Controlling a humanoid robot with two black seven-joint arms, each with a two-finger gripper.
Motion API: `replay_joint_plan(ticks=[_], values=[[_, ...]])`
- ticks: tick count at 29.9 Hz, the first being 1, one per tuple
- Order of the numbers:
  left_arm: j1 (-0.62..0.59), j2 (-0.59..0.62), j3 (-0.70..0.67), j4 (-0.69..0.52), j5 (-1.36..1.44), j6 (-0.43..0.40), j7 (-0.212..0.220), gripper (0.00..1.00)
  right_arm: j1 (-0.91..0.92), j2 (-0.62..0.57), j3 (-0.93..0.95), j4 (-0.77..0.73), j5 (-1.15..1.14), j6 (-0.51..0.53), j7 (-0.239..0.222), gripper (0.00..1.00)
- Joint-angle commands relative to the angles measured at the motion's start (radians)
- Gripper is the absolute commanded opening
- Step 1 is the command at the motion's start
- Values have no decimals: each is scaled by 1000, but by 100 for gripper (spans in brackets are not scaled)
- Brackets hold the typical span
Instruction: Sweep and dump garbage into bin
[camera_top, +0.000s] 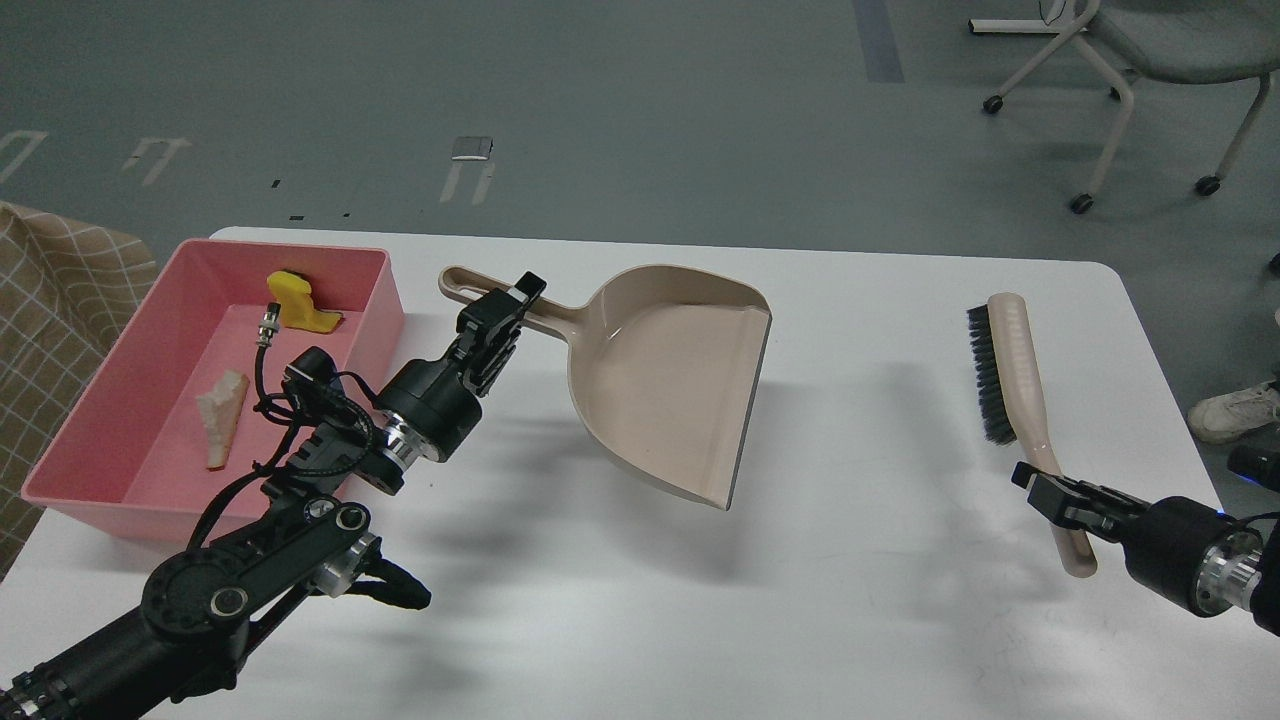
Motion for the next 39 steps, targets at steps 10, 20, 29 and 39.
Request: replay_joint_plan(ticks=[10, 20, 29, 39], values=[[-61, -143, 99, 161, 34, 43, 12, 9, -2, 10, -2, 3, 0, 0, -2, 15], [-95, -249, 157, 328, 34, 89, 0, 11, -16, 16, -3, -8, -2, 0, -3, 16], [-96, -255, 159, 336, 30, 133, -3, 19, -33, 28, -12, -4, -2, 0, -6, 17], [-96, -255, 160, 336, 34, 183, -14, 73, -46, 36, -15, -4, -2, 0, -9, 18]])
